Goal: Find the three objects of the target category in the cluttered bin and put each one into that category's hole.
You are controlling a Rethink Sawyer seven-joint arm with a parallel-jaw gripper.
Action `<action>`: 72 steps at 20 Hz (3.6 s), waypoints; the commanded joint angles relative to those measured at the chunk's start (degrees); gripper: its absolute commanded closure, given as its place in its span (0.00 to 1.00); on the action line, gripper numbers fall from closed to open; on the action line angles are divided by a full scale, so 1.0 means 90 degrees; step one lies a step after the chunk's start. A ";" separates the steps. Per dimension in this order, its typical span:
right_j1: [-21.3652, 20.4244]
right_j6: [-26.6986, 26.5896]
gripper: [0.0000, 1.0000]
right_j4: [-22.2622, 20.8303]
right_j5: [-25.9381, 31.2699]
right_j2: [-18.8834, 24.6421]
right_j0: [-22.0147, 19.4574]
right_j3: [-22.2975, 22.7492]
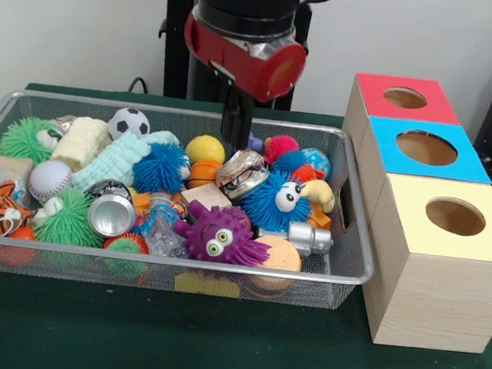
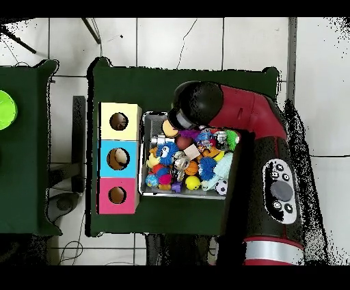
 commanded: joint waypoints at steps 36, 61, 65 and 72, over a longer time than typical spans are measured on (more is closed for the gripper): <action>-0.0090 0.0899 1.00 -0.0033 -0.3089 -0.0262 -0.0323 0.2987; -0.0207 0.1099 1.00 0.0756 -0.3163 -0.0627 0.0027 0.3969; -0.0435 0.0945 1.00 0.0820 -0.3537 -0.0625 -0.0210 0.4547; -0.0290 0.0893 1.00 0.0728 -0.4440 -0.0393 -0.0534 0.5032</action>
